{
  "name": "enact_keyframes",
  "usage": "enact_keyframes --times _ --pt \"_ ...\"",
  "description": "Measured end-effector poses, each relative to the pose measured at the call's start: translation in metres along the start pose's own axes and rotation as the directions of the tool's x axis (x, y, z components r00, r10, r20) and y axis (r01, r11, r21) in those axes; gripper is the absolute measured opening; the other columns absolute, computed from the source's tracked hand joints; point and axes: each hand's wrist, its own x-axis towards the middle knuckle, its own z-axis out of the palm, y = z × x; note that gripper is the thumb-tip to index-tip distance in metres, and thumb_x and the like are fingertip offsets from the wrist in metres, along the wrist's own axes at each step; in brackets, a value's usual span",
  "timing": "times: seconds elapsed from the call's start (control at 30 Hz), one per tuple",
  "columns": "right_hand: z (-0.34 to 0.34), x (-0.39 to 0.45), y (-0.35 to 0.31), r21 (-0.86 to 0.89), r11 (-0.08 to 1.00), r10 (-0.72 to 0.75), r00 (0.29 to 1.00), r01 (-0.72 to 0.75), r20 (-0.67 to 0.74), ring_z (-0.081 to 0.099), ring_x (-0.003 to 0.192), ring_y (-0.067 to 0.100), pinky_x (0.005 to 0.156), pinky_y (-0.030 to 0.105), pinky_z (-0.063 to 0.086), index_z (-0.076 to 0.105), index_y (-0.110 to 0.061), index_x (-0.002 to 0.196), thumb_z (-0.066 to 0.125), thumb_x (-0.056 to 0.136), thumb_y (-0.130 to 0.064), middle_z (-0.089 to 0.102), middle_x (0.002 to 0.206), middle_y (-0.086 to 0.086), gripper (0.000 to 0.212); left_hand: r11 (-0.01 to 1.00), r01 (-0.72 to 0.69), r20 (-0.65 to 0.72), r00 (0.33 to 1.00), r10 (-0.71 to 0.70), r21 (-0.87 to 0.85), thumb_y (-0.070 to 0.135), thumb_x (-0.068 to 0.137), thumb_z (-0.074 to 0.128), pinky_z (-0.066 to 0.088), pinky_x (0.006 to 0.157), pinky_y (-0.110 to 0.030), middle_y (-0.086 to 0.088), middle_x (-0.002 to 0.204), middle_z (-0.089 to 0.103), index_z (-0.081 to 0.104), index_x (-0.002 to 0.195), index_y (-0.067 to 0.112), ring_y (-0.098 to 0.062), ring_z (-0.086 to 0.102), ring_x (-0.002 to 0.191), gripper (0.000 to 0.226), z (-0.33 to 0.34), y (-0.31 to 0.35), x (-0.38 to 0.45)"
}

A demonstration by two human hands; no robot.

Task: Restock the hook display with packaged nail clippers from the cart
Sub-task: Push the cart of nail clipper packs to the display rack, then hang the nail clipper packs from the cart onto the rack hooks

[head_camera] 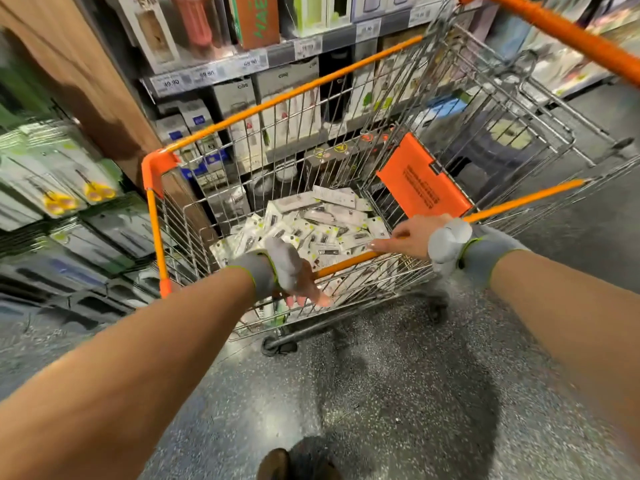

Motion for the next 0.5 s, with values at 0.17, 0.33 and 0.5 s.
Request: enact_keyframes --times 0.17,0.33,0.5 --pt "-0.020 0.020 -0.010 0.260 0.964 0.098 0.978 -0.047 -0.186 0.051 0.071 0.020 0.055 0.027 0.033 0.065 -0.005 0.090 0.050 0.092 -0.049 0.060 0.079 0.009 0.046 0.739 -0.026 0.036 0.997 0.068 -0.673 0.016 0.088 0.063 0.048 0.076 -0.028 -0.005 0.108 0.061 0.065 0.101 0.014 -0.021 0.059 0.093 0.014 -0.043 -0.037 -0.014" --pt "-0.031 0.060 -0.042 0.263 0.964 0.084 0.978 -0.032 -0.192 0.058 0.098 0.028 0.058 0.022 0.035 0.067 -0.011 0.092 0.057 0.091 -0.022 0.065 0.097 0.004 0.014 0.689 -0.017 -0.162 0.976 -0.147 -0.725 0.005 0.093 0.053 0.051 0.070 -0.030 -0.010 0.081 0.065 0.059 0.082 0.007 -0.022 0.061 0.069 0.012 -0.076 -0.067 0.020" --pt "-0.015 0.126 -0.074 0.344 0.938 0.035 0.999 -0.036 0.009 0.057 0.100 0.022 0.069 0.016 0.042 0.065 -0.005 0.114 0.059 0.090 -0.013 0.064 0.098 0.014 0.026 0.946 0.065 -0.322 0.931 -0.172 -0.318 0.018 0.079 0.072 0.046 0.093 -0.038 -0.018 0.124 0.058 0.056 0.123 0.003 -0.033 0.056 0.113 0.049 -0.083 -0.097 0.078"
